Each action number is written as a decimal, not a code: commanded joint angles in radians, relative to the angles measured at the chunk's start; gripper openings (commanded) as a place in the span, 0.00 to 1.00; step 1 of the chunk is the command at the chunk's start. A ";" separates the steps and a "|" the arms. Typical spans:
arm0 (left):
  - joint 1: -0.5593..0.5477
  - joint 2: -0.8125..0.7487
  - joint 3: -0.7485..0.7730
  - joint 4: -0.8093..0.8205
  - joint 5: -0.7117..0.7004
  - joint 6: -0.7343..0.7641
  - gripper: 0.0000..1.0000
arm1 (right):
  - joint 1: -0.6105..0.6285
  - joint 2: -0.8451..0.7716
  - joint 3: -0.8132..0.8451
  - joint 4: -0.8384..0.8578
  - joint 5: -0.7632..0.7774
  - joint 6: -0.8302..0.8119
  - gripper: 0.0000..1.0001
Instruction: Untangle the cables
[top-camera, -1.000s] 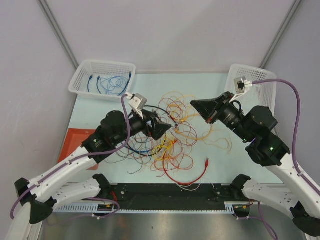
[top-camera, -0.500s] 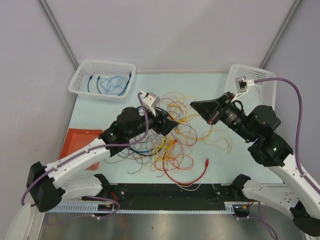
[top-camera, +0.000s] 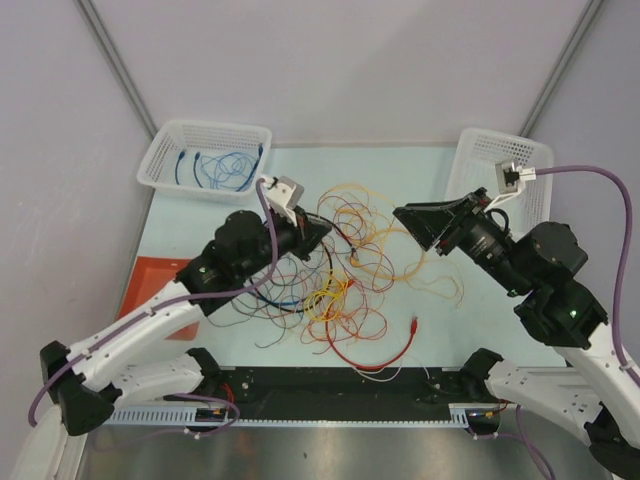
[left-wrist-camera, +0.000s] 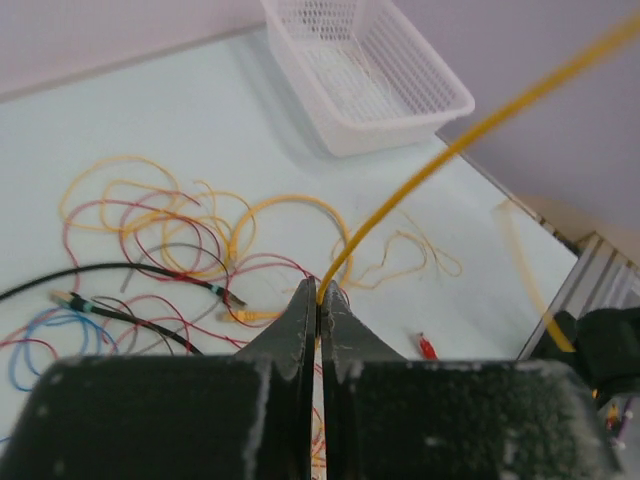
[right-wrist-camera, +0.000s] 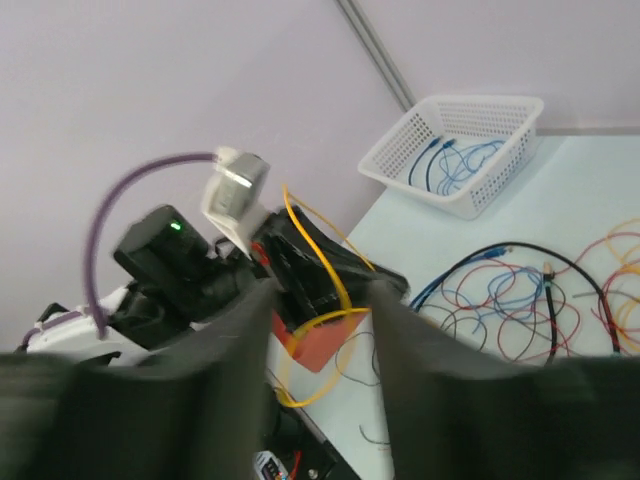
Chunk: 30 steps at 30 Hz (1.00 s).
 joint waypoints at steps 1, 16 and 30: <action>0.002 -0.058 0.278 -0.169 -0.135 0.063 0.00 | 0.006 -0.031 0.041 -0.069 0.097 -0.063 0.69; 0.002 0.063 0.893 -0.757 -0.684 0.091 0.00 | 0.006 -0.057 0.026 -0.200 0.222 -0.117 1.00; 0.066 -0.228 0.507 -0.917 -0.997 -0.231 0.00 | 0.006 -0.053 -0.034 -0.158 0.169 -0.089 0.99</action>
